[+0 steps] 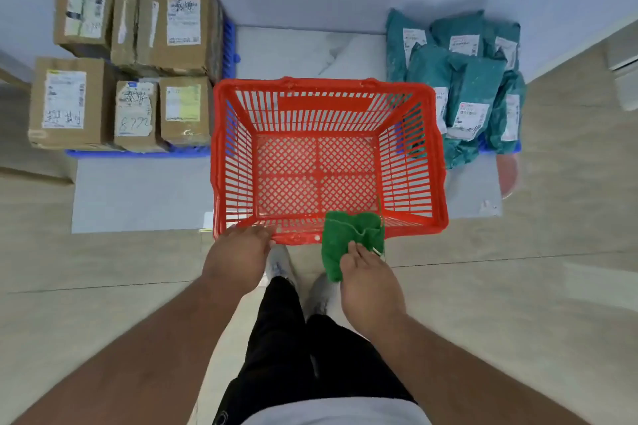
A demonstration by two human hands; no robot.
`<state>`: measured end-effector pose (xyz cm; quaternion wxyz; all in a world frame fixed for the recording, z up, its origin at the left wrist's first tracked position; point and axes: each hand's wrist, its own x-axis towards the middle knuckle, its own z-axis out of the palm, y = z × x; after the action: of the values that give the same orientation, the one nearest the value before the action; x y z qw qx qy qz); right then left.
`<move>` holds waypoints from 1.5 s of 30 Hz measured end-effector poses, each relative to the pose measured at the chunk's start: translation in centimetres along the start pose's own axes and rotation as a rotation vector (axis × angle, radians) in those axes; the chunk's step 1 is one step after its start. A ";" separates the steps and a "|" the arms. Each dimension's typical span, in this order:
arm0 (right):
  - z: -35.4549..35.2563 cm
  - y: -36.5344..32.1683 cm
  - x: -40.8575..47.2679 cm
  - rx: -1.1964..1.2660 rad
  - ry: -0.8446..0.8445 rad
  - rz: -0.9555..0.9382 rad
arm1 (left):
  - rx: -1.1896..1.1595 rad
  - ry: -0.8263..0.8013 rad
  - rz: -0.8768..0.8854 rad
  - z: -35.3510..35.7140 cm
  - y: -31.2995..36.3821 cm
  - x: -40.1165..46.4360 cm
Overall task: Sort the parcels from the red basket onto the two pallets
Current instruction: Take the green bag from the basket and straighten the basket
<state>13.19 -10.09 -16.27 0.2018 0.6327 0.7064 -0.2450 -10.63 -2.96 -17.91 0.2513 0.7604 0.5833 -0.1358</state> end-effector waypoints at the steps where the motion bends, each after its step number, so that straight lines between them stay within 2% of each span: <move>1: 0.5 -0.6 -0.2 0.035 0.012 -0.007 | -0.004 0.002 -0.009 0.0 0.0 0.1; 4: 1.0 -3.1 -0.1 0.164 0.075 -0.085 | 0.011 -0.012 -0.008 -0.3 -0.1 0.6; 8: 1.2 -5.1 0.5 0.364 0.140 -0.022 | 0.021 -0.028 -0.011 -0.4 -0.1 1.0; 10: 0.7 -3.7 0.3 0.352 0.204 0.011 | 0.007 -0.026 -0.011 -0.3 0.0 0.8; 14: -0.2 0.8 -0.2 0.168 0.113 -0.045 | 0.009 -0.025 -0.033 -0.4 0.3 0.6; 17: 0.0 2.2 -0.1 0.117 0.061 0.026 | 0.016 -0.016 -0.056 -0.4 0.2 0.4; 21: -0.6 -0.2 0.3 0.234 0.141 0.087 | 0.046 -0.016 -0.064 -0.6 0.7 0.5; 24: -1.9 -2.5 1.4 0.326 0.131 0.064 | 0.052 -0.011 -0.068 -0.4 1.1 0.5; 29: -2.5 -4.5 3.6 0.280 0.088 -0.121 | 0.021 -0.006 -0.053 -0.4 1.9 0.5; 32: -2.3 -2.3 3.1 0.186 0.063 -0.195 | 0.011 -0.037 -0.073 -0.8 2.1 0.5; 38: -2.2 1.6 1.7 0.094 0.059 -0.118 | 0.002 -0.052 -0.115 -0.8 2.2 0.5; 42: -2.6 -1.2 2.1 0.176 0.070 -0.078 | 0.008 -0.046 -0.115 -0.7 2.1 0.5; 45: -2.7 -3.9 2.3 0.173 0.067 -0.183 | -0.007 -0.032 -0.099 -0.6 1.8 0.5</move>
<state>9.09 -6.91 -15.15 0.0997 0.5885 0.7437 -0.3010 -8.82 -2.56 -17.29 0.2562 0.7274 0.6166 -0.1580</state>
